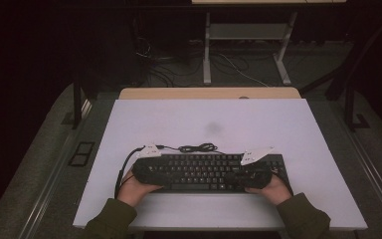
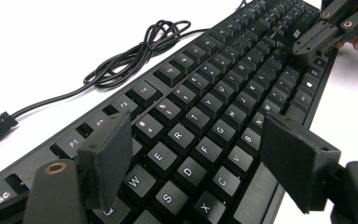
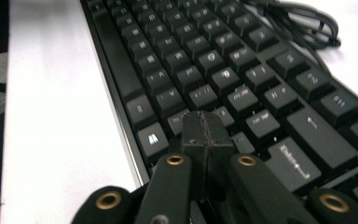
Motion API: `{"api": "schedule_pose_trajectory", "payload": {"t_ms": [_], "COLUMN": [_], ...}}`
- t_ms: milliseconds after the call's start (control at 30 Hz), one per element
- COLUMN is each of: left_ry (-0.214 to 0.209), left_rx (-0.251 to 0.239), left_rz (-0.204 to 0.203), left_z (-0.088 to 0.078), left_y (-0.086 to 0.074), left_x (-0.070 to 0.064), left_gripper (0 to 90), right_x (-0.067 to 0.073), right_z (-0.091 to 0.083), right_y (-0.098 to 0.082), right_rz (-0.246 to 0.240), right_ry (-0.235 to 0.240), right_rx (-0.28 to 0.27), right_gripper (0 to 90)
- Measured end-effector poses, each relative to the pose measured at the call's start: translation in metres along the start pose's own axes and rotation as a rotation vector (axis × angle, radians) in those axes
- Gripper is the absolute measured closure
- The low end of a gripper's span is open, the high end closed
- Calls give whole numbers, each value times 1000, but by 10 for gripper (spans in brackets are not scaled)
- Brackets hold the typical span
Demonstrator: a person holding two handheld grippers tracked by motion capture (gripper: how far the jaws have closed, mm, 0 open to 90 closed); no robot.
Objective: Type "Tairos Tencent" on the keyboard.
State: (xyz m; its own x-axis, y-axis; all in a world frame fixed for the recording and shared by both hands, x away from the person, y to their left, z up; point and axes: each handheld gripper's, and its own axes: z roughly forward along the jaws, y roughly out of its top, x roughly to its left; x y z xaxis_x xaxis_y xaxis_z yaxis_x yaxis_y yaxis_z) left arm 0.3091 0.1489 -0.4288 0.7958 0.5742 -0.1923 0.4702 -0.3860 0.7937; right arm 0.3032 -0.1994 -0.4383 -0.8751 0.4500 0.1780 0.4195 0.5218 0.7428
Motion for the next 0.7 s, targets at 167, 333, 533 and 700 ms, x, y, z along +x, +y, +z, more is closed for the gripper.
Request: {"api": "schedule_pose_trajectory", "payload": {"t_ms": [167,333,533,700], "left_ry": [6,10,12,12], "left_rx": [-9,-16,-14,-16], "left_rz": [5,9,9,6], "left_z": [0,-3,-2,-3], "left_y": [-1,-4,-5,-7], "left_x": [-3,-3,-3,-3], "left_gripper": [208,185,173,164], "right_x": [1,-1,-5,-6], "right_z": [-2,-2,-1,3], "right_y": [4,7,13,16], "right_rz": [4,26,55,63], "right_ry": [-1,-7,-21,-31], "right_rx": [-28,-59,-97,-124], "right_gripper": [823,680,496,378]}}
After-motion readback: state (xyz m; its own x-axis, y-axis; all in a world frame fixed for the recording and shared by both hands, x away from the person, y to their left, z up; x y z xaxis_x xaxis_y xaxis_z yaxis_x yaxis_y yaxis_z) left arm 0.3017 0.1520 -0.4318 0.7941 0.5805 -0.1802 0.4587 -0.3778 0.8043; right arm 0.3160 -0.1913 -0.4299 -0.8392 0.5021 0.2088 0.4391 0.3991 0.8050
